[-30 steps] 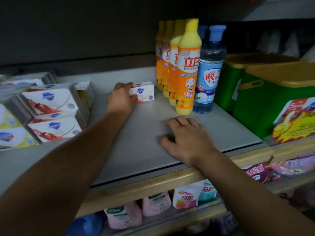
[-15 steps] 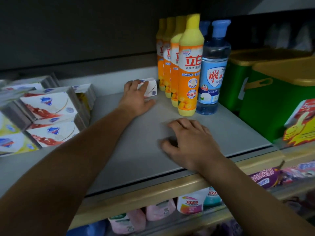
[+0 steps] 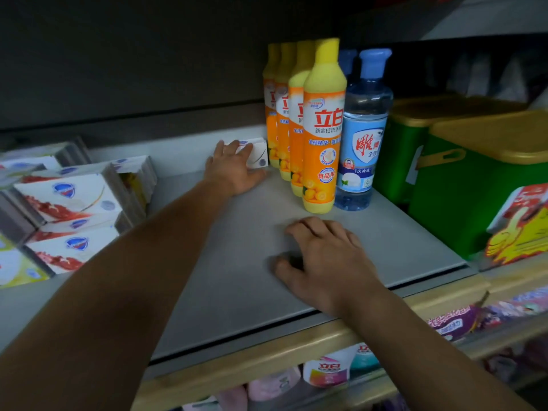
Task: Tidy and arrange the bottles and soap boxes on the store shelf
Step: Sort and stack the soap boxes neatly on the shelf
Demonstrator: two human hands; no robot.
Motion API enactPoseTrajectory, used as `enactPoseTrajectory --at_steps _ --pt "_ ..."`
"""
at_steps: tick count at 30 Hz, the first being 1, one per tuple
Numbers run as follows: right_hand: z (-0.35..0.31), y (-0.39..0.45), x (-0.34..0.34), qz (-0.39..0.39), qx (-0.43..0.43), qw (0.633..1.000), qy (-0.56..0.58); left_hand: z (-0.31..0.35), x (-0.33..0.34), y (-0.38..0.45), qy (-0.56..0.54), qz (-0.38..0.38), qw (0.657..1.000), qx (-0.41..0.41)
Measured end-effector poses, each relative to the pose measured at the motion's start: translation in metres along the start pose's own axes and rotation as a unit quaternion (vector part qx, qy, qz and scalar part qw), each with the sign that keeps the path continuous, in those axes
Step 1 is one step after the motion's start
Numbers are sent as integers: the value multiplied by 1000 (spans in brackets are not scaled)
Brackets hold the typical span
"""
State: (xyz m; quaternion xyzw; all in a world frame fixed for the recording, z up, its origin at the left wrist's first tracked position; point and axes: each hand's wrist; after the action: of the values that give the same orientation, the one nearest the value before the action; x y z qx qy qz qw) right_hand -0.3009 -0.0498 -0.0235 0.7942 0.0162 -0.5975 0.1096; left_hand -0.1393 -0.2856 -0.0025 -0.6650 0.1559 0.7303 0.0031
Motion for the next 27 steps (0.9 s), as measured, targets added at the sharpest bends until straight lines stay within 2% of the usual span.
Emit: enactPoseTrajectory --at_steps 5,10,13,16,18,23,27 --pt "-2 0 -3 -10 11 1000 8 8 -25 -42 -71 56 995 31" --pt "-5 0 -7 -27 29 999 6 -3 -47 -131 -84 -17 992 90" --pt "-14 5 -7 -29 66 997 2 -23 -62 -189 -97 -13 988 118" --pt "-37 14 -4 -35 104 994 -25 -50 -74 -247 -113 -7 987 112" --pt "-58 20 0 -37 82 996 -12 -71 -78 -279 -115 -13 989 90" --pt "-126 28 14 8 -50 992 118 -130 -89 -333 -130 -2 991 -15" --pt "-175 39 25 39 -132 979 149 -155 -84 -351 -115 25 992 -36"
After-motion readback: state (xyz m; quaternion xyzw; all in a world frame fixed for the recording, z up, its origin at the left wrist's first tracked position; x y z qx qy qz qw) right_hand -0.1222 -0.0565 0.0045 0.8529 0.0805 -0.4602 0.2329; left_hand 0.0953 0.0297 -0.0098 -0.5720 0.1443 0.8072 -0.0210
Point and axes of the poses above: each hand's wrist, its own y-axis towards the middle knuckle, its own x-axis out of the palm, z = x × y, and after that the axes turned 4 degrees about -z, right-handed
